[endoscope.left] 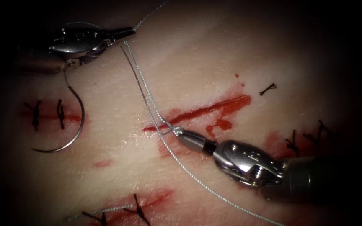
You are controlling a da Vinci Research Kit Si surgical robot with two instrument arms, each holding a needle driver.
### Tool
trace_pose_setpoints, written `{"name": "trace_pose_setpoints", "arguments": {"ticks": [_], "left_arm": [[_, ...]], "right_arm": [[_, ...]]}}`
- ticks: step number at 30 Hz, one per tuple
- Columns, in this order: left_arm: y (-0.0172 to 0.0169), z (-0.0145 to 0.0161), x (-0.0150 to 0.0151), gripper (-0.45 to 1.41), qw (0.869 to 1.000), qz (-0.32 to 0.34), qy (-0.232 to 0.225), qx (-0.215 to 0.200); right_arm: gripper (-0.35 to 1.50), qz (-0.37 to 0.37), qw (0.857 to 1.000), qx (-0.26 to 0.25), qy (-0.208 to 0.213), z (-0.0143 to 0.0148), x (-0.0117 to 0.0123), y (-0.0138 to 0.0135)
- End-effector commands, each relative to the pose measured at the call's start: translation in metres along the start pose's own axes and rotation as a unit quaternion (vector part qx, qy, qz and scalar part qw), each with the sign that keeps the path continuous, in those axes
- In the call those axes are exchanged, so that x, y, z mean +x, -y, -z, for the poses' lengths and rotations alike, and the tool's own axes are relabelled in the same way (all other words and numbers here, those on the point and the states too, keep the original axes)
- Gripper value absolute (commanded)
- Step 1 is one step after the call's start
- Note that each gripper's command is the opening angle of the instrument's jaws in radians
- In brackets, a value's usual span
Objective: Wound Closure
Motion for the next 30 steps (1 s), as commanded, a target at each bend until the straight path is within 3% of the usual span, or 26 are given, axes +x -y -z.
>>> {"name": "trace_pose_setpoints", "arguments": {"ticks": [1, 12, 23, 30], "left_arm": [[0.0000, -0.0007, -0.0001, -0.45, 1.000, -0.001, -0.004, -0.001], [0.0051, -0.0035, 0.0053, -0.45, 0.997, -0.065, -0.015, 0.039], [0.0063, -0.0052, 0.0027, -0.45, 0.992, -0.095, 0.005, 0.084], [0.0063, -0.0054, 0.0021, -0.45, 0.980, -0.166, 0.041, 0.098]], "right_arm": [[-0.35, -0.002, 1.000, 0.008, 0.007, -0.0004, -0.0008, 0.0008], [-0.35, 0.002, 0.999, 0.030, 0.021, -0.0007, -0.0015, 0.0029], [-0.35, -0.013, 0.999, 0.038, 0.027, -0.0009, -0.0019, 0.0043], [-0.35, -0.022, 0.998, 0.047, 0.040, -0.0003, -0.0026, 0.0045]]}}
